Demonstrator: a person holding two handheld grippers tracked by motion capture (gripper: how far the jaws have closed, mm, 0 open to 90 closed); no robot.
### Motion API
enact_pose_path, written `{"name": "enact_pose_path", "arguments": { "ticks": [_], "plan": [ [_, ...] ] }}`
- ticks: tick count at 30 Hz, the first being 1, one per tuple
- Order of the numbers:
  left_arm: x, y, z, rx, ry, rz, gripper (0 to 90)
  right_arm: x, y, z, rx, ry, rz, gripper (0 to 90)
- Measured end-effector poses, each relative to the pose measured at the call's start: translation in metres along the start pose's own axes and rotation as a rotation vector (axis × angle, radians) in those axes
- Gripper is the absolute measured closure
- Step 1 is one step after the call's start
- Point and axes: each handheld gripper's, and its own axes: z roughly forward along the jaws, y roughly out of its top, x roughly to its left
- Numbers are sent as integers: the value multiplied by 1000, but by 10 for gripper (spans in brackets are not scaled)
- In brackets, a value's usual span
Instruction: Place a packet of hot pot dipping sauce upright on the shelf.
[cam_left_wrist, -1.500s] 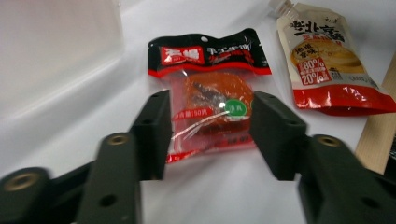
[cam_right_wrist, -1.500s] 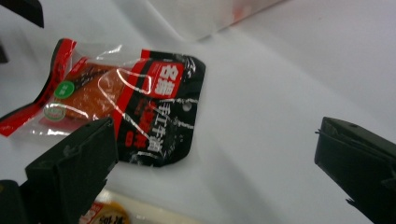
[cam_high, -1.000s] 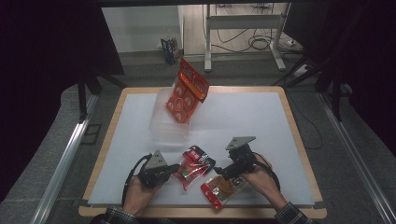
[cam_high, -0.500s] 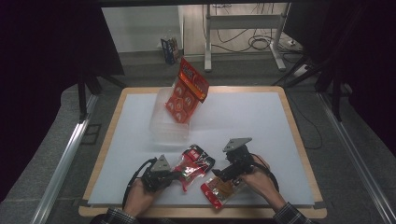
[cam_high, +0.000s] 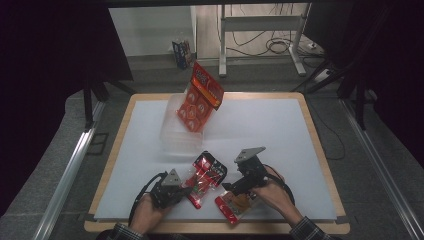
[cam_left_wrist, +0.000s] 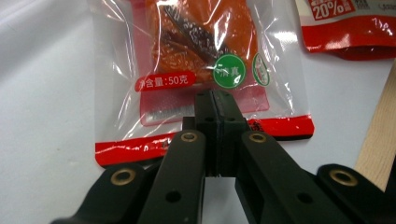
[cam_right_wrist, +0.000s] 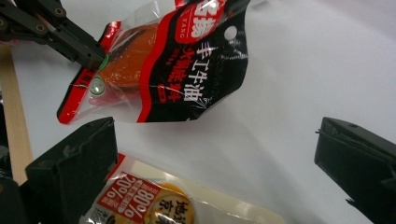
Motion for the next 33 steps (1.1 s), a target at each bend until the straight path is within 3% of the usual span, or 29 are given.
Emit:
{"name": "enact_pose_path", "arguments": {
  "ticks": [12, 21, 28, 33],
  "plan": [
    [-2, -2, 0, -5, 7, -9, 900, 11, 13, 22, 33, 65, -7, 0],
    [-3, -2, -2, 6, 10, -3, 900, 9, 24, 43, 65, 157, 48, 35],
    [-3, -3, -3, 12, 15, -2, 900, 10, 36, 54, 68, 239, 96, 143],
    [-3, -3, -3, 10, 14, -1, 900, 16, 44, 55, 51, 293, 113, 273]
  ]
}}
